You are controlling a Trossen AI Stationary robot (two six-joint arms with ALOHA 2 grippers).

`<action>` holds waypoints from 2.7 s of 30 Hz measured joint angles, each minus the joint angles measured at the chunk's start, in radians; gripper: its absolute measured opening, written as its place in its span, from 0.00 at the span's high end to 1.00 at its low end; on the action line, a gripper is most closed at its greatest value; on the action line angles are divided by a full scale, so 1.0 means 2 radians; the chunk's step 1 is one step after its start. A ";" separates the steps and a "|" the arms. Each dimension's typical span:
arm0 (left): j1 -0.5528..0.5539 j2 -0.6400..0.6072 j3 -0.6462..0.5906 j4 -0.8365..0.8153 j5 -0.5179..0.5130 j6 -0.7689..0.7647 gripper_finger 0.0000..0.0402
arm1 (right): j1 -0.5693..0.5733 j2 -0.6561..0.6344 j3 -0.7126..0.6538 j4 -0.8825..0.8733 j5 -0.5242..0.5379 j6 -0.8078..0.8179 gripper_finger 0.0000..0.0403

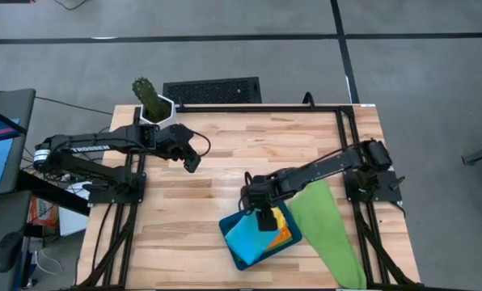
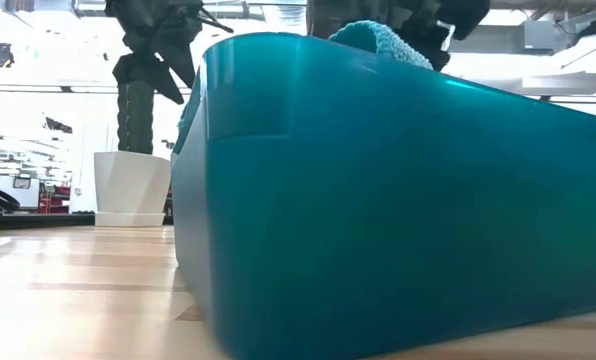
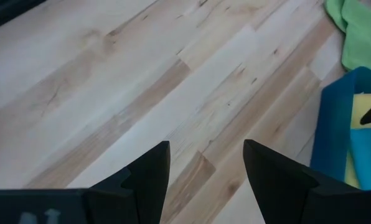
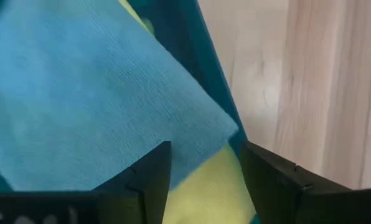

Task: Fold microfiber towels
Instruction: Put the folded blue microfiber towel into the blue bin

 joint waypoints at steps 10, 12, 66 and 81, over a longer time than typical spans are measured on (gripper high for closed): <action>0.000 0.000 0.000 0.000 -0.003 0.004 0.51 | 0.006 0.011 -0.002 0.028 -0.021 -0.039 0.50; 0.000 0.000 0.000 0.000 -0.003 0.007 0.51 | 0.007 0.015 -0.004 0.018 -0.018 -0.045 0.53; -0.229 0.275 0.003 0.411 0.102 0.078 0.81 | 0.118 -0.236 -0.231 0.077 0.183 0.374 0.65; -0.232 0.391 0.061 0.335 0.130 0.055 0.99 | 0.141 -0.239 -0.272 0.007 0.176 0.479 0.66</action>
